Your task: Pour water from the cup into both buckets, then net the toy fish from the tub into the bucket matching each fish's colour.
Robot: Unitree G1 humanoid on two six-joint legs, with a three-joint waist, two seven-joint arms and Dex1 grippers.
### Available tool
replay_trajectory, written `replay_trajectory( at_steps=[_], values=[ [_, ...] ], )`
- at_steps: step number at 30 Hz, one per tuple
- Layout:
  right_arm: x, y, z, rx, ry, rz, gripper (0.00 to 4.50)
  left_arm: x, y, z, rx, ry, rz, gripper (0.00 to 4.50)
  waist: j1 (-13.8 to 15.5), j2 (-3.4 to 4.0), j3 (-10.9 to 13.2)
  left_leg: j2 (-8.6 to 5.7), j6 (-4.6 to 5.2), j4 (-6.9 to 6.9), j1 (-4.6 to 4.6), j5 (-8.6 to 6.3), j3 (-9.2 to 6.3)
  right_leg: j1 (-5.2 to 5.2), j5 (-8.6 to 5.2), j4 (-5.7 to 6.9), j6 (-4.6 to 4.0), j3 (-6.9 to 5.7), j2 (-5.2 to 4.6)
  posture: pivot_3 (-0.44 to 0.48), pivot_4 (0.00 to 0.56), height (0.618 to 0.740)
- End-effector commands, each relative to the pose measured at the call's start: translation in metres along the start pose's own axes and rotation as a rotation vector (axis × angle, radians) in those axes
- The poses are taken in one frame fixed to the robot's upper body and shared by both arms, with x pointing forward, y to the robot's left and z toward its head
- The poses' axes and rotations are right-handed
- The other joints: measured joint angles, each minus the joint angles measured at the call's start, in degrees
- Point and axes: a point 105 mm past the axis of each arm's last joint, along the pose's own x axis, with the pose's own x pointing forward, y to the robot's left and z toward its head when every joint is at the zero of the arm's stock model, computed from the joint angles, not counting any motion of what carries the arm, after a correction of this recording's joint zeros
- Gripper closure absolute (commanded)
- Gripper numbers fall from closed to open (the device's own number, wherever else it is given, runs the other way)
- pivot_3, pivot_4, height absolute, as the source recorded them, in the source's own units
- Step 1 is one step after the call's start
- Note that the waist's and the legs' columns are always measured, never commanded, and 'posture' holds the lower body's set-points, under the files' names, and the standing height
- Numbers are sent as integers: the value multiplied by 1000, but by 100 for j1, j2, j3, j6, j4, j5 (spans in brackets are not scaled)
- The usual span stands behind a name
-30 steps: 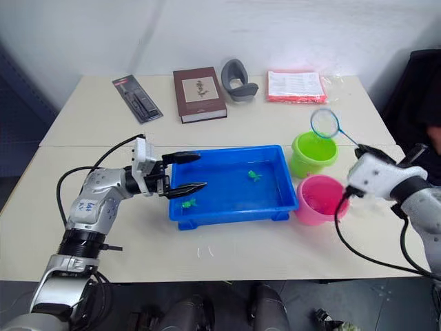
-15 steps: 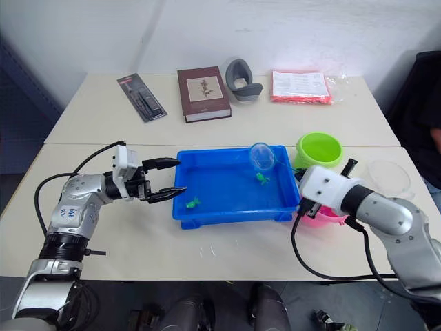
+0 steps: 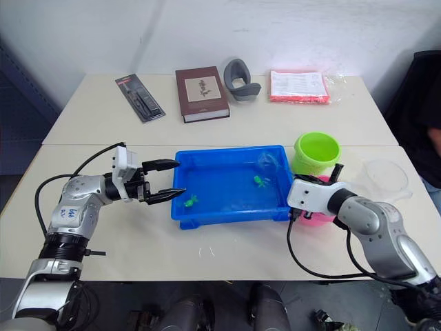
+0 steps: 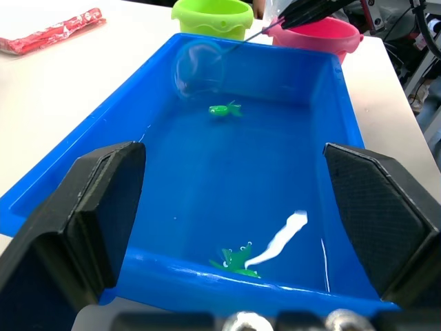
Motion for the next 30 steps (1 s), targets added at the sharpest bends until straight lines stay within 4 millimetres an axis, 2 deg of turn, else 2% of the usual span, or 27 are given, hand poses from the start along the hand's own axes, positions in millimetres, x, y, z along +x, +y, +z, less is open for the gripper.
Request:
replay_trajectory(
  at_steps=[1, 6, 10, 14, 19, 25, 30],
  values=[
    [-4, -5, 12, 7, 10, 41, 4500, -5, 1, 13, 55, -6, -4, 59, 2, 0, 0, 0, 0, 0, 0, 0, 0, 0, 0, 0, 0, 0, 0, 0, 150, 740],
    [-10, 8, 12, 183, 61, 175, 4500, -17, 5, 13, 67, 30, 2, 59, 11, 0, 0, 0, 0, 1, -3, 0, -4, 0, 0, -2, 0, -3, -1, 0, 150, 740],
    [-12, 22, 25, 490, 3, 263, 4500, -21, 8, 15, 60, 25, 28, 59, 10, -2, -1, 1, 0, 2, -2, 0, -7, 1, 0, 1, 0, -3, 0, 0, 150, 740],
    [-11, 14, 40, 769, -89, 253, 4500, -20, 10, 17, 59, 24, 26, 59, 6, -2, -1, -1, 0, 3, -2, 0, -6, -1, 0, 5, 0, -8, -1, 0, 150, 740],
    [-18, 4, 48, 995, -160, 279, 4500, -17, 12, 22, 64, 21, 24, 59, 16, -2, -1, -3, 1, 4, -6, 0, -12, -1, 0, 6, -1, -8, -3, 0, 150, 740],
    [-30, -12, 54, 1119, -252, 254, 4500, -9, 10, 31, 80, 5, 6, 59, 7, -2, -1, -4, 1, 3, -9, -1, -12, -4, 0, 6, -1, -6, -3, 0, 150, 740],
    [-51, -27, 42, 1133, -279, 131, 4500, 8, 4, 47, 79, -56, -11, 59, 20, -2, -1, -9, 1, 3, -13, -1, -14, -5, 0, 6, -1, -3, -6, 0, 150, 740]
  ],
)
